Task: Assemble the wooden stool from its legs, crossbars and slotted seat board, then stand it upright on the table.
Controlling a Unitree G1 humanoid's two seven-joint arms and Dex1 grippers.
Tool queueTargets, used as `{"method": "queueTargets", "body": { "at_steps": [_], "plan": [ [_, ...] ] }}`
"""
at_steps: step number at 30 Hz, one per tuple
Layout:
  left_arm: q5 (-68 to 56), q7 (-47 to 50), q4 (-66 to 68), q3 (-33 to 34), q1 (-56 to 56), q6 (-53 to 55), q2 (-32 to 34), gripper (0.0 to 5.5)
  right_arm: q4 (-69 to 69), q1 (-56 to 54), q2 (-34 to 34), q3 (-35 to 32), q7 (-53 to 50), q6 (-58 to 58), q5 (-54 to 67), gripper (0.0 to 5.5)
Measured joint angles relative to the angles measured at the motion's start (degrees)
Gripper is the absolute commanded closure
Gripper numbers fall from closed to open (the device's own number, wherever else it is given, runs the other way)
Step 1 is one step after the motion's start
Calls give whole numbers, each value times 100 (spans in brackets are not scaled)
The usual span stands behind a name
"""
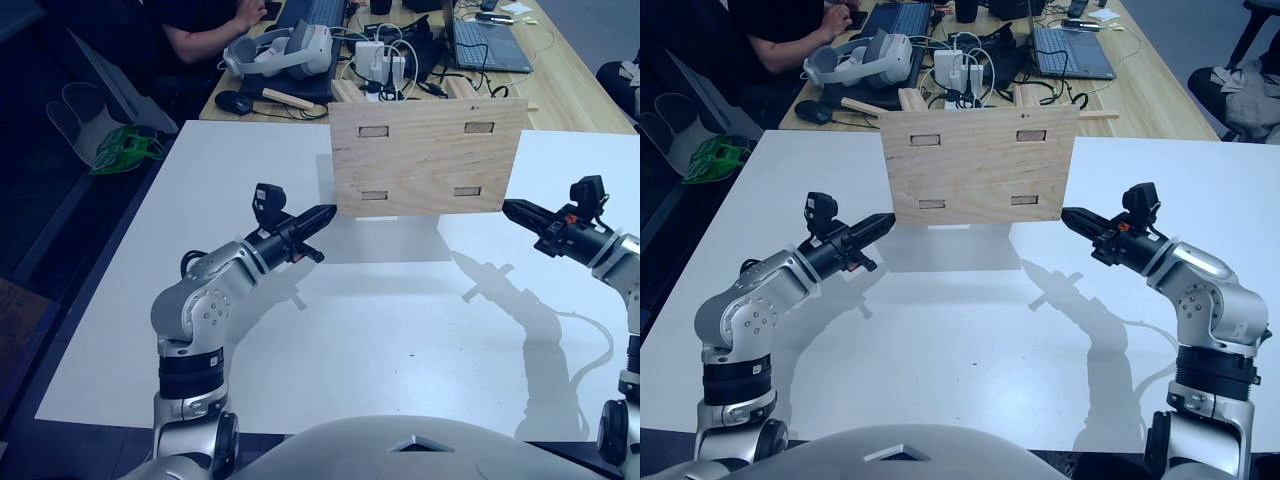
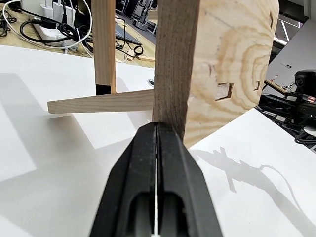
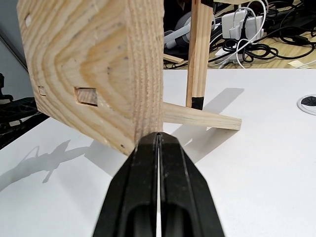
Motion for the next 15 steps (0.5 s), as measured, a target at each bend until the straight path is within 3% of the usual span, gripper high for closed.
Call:
{"method": "queueTargets", "body": {
  "at_steps": [15],
  "plan": [
    [-256, 100, -2, 73, -56, -99, -73, 550, -114, -164, 39, -179, -202, 121, 206, 546]
  ]
}}
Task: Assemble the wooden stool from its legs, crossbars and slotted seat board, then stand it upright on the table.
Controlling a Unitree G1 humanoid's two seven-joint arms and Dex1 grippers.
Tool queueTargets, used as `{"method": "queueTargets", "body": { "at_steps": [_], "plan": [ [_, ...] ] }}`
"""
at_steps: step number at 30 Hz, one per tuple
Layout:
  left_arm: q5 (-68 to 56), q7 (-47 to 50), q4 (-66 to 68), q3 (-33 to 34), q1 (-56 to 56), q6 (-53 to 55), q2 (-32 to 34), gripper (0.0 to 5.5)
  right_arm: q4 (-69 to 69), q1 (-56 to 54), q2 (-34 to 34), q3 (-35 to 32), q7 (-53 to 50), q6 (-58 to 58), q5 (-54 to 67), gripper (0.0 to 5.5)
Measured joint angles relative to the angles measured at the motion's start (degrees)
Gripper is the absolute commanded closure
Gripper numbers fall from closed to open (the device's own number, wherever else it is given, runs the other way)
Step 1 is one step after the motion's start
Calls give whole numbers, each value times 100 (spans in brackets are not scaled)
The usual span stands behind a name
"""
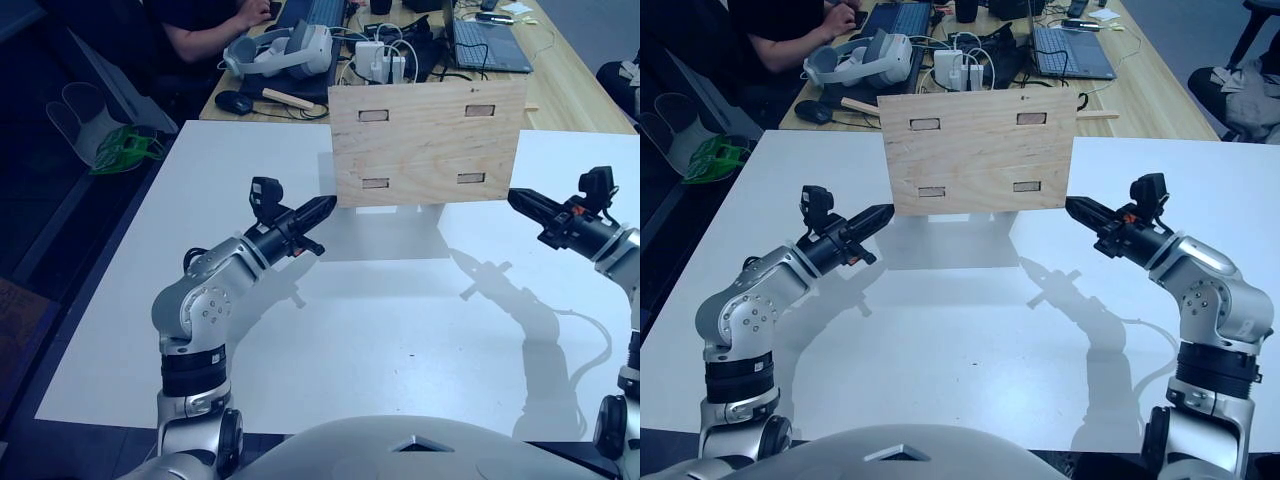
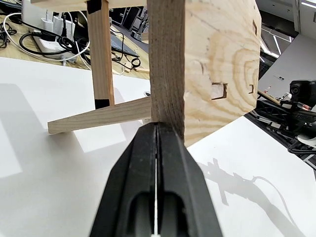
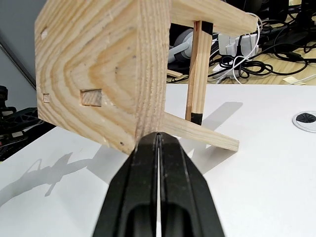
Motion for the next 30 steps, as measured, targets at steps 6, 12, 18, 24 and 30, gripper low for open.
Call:
{"method": "queueTargets", "body": {
  "at_steps": [6, 12, 18, 24, 30],
  "plan": [
    [-155, 40, -1, 51, -11, -25, -5, 550, -21, -18, 16, -59, -47, 58, 145, 546],
    [-376, 151, -26, 145, -99, -38, -35, 550, -85, -46, 112, -170, -163, 76, 320, 546],
    [-596, 265, -113, 203, -125, -56, -49, 550, -114, -108, 128, -210, -253, 75, 430, 546],
    [-1050, 427, -223, 373, -276, -152, -178, 550, -119, -138, 134, -232, -356, 117, 597, 546],
    [-1316, 469, -299, 392, -396, -244, -215, 550, -119, -139, 133, -260, -426, 239, 650, 546]
  ]
}}
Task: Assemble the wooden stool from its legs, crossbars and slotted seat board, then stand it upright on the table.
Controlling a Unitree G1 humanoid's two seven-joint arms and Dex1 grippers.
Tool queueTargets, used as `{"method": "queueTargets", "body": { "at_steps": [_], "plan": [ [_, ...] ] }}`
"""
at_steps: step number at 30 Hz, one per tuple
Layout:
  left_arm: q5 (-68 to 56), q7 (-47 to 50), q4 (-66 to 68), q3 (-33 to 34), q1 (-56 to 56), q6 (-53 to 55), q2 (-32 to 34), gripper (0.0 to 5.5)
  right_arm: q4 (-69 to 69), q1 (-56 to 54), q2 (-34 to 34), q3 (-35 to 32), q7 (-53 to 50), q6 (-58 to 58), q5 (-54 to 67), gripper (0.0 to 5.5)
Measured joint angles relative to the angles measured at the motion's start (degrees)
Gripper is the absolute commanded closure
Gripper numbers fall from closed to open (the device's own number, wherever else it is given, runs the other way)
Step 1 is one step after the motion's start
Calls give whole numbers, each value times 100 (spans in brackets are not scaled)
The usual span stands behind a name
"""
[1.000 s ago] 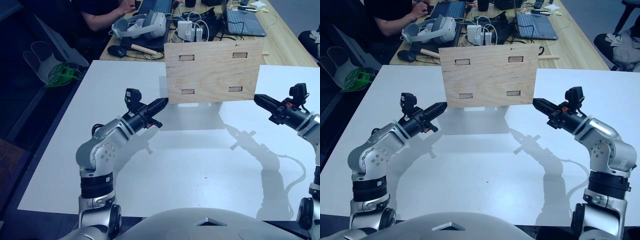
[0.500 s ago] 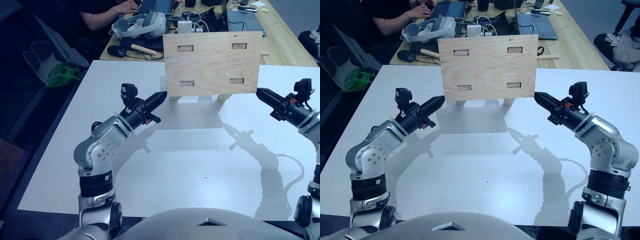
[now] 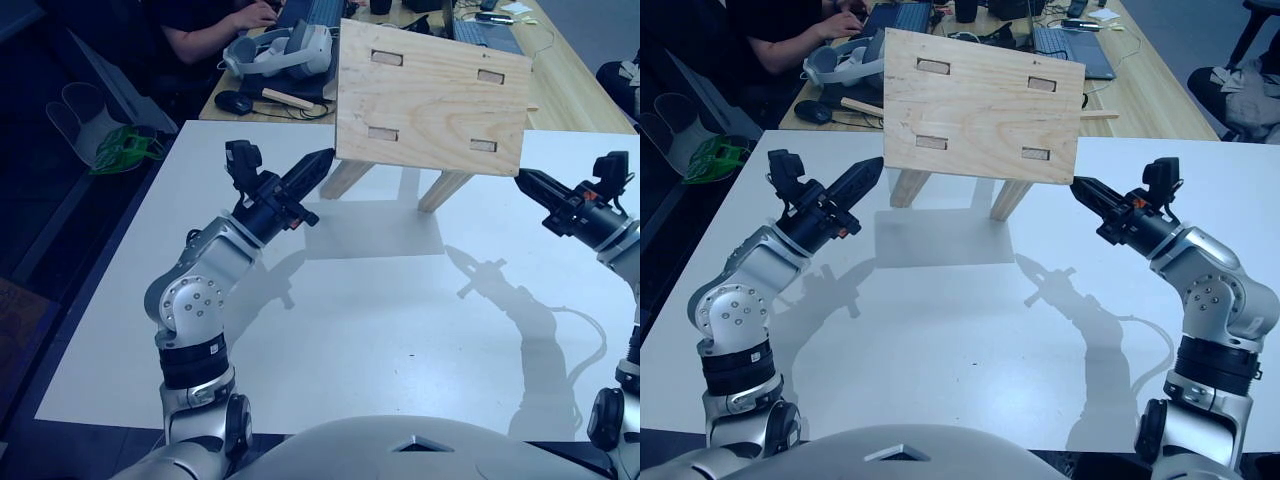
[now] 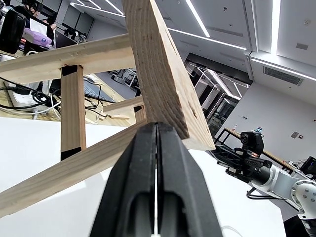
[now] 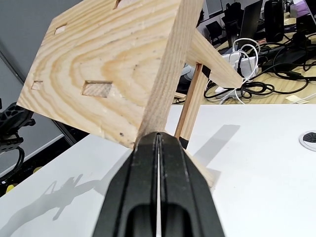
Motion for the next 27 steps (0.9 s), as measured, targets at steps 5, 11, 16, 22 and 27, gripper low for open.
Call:
{"method": "queueTargets", "body": {
  "at_steps": [5, 11, 16, 22, 27],
  "plan": [
    [0, 11, 4, -3, 0, -92, 1, 550, -1, 0, 36, 0, 0, 36, 28, 546],
    [0, 51, 37, -4, 1, -132, 8, 550, -1, -4, 72, -19, -13, 46, 80, 546],
    [1, 54, 137, -4, 10, -167, 18, 550, 0, -52, 100, -45, -79, 54, 126, 546],
    [-1, 167, 271, -6, 22, -161, 12, 550, -1, -151, 143, -144, -109, 31, 297, 546],
    [-112, 307, 345, 23, 22, -121, -1, 550, 0, -241, 170, -188, -142, 23, 452, 546]
  ]
}}
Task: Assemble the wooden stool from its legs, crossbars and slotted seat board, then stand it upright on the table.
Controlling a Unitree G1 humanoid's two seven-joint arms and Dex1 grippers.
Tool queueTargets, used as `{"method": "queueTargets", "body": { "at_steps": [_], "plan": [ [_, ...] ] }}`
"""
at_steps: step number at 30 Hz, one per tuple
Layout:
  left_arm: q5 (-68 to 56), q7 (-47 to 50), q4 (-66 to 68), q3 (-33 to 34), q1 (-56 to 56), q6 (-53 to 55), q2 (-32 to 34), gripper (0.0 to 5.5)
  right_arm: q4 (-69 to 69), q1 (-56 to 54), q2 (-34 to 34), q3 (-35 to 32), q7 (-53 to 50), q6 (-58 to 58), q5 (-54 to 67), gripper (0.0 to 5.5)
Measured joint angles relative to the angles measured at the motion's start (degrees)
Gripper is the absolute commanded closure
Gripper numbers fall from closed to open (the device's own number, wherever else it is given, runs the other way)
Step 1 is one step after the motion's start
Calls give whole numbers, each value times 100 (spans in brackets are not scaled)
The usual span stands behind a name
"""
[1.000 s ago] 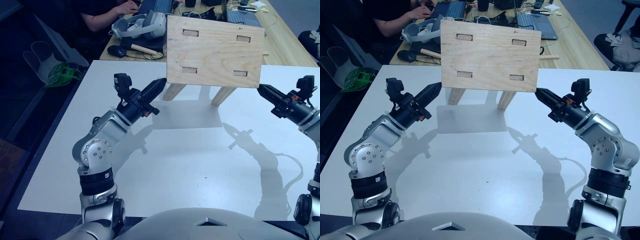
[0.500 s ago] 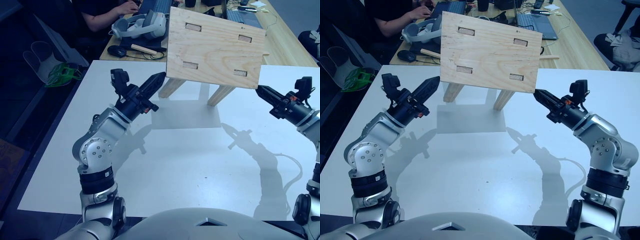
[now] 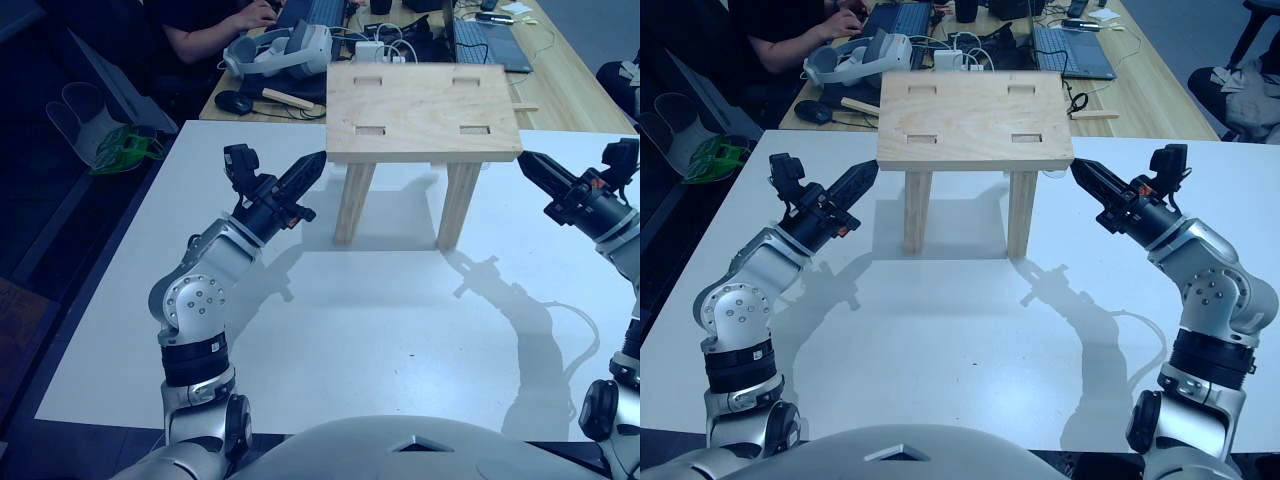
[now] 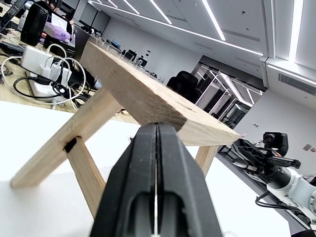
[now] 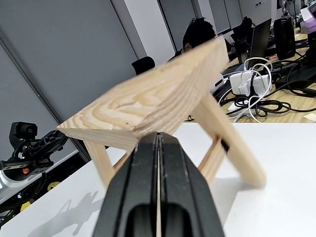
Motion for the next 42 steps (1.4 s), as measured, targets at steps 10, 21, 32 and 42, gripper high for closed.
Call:
{"method": "queueTargets", "body": {
  "at_steps": [10, 21, 32, 42],
  "plan": [
    [182, -59, 145, -139, 15, -248, 88, 550, 18, 110, -125, 273, 159, -450, -239, 546],
    [1532, 607, 737, -683, 208, -790, 23, 550, 1460, 324, 89, 940, -294, -1800, -1691, 546],
    [3503, 1761, 1318, -428, -115, -3459, -443, 550, 1188, -27, 1051, 126, -1789, -2549, -1477, 546],
    [5201, 2426, 2541, -1082, -133, -5005, -638, 550, 1255, 334, 2158, 1236, -4272, -4823, -4175, 546]
  ]
}}
